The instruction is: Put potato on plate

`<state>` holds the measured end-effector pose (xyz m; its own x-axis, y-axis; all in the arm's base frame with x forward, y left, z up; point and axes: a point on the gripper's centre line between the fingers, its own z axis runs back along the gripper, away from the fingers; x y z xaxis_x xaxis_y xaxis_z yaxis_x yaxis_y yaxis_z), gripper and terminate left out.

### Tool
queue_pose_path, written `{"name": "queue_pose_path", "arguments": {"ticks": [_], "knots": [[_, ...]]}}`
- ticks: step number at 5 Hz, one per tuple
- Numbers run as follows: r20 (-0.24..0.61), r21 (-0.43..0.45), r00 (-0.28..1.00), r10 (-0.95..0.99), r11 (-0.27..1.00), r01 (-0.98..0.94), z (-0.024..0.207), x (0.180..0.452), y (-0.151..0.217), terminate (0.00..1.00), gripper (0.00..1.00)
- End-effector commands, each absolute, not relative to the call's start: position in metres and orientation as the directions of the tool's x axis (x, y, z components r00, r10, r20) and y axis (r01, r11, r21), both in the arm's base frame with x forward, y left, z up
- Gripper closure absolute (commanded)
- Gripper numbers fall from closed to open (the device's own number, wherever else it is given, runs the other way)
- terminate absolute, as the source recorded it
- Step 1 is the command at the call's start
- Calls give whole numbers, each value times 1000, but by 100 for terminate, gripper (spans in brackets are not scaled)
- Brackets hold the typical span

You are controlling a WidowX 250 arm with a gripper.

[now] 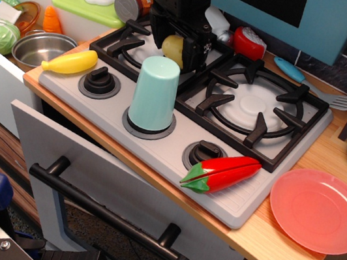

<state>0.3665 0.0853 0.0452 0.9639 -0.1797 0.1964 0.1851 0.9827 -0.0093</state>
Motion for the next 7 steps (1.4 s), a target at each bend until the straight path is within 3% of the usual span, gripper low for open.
{"name": "queue_pose_path", "arguments": {"ticks": [1,2,3,4,5,7], "knots": [[233,-12,957,-174,983,181,56,377,94,0,100],[222,4,958,-181,983,184,72,376,86,0,100],[259,83,942,-215,976,200,106,368,55,0,100],[270,90,930,-248,969,232,135,357,4,0,100],[300,167,878,-373,927,336,153,356,-47,0,100],[307,121,909,-282,959,257,137,353,-145,0,100]]}}
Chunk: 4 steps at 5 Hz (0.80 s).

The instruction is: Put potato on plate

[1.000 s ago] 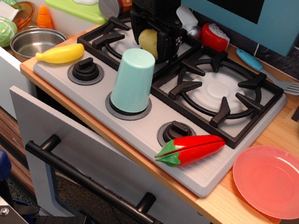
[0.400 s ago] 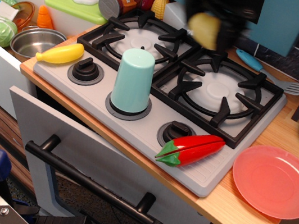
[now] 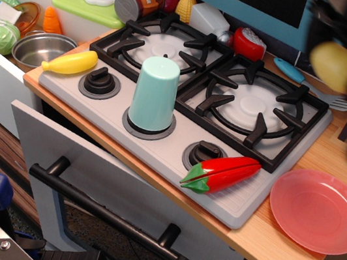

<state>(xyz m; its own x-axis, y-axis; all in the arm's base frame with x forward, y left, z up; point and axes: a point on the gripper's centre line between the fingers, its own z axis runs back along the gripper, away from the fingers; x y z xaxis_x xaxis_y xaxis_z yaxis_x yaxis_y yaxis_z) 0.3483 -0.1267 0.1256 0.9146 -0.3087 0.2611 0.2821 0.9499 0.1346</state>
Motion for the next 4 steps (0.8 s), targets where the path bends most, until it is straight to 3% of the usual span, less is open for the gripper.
{"name": "queue_pose_path", "arguments": {"ticks": [1,2,3,4], "knots": [[312,65,924,-219,976,209,114,347,-163,0,100],[285,72,939,-194,981,181,100,331,-152,0,100],[212,30,976,-46,999,40,87,321,-146,0,100],[237,62,969,-66,997,53,75,318,-138,100,100]]}}
